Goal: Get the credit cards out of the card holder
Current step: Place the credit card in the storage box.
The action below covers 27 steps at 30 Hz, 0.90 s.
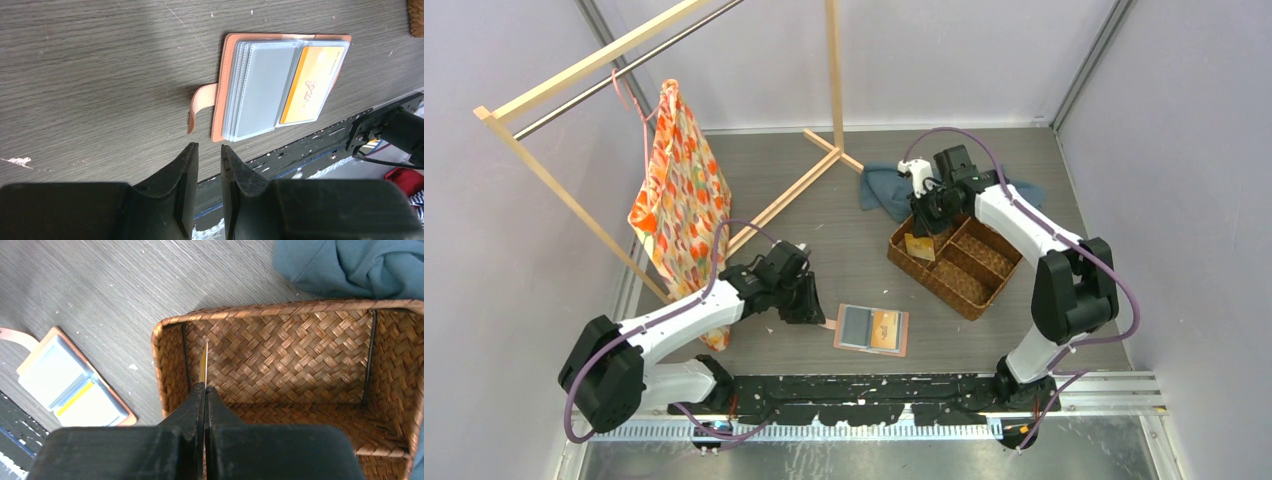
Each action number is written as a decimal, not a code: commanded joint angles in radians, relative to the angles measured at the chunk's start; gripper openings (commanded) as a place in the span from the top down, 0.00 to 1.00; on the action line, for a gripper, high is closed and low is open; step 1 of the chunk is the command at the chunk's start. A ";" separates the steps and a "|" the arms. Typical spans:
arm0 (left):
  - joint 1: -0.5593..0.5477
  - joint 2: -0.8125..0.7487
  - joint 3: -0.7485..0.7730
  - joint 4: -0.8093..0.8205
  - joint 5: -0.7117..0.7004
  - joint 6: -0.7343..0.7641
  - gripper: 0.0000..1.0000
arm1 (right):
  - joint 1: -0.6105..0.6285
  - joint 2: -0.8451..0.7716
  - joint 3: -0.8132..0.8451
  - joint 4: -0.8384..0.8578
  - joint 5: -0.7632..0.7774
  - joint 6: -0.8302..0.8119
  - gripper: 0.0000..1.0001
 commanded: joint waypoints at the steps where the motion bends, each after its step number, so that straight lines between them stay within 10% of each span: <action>1: 0.002 -0.029 -0.016 0.017 -0.001 0.013 0.75 | 0.001 0.031 0.010 0.065 0.000 -0.029 0.99; 27: 0.002 -0.029 -0.018 0.017 -0.003 0.006 0.75 | -0.005 -0.093 -0.214 0.423 -0.009 0.153 0.99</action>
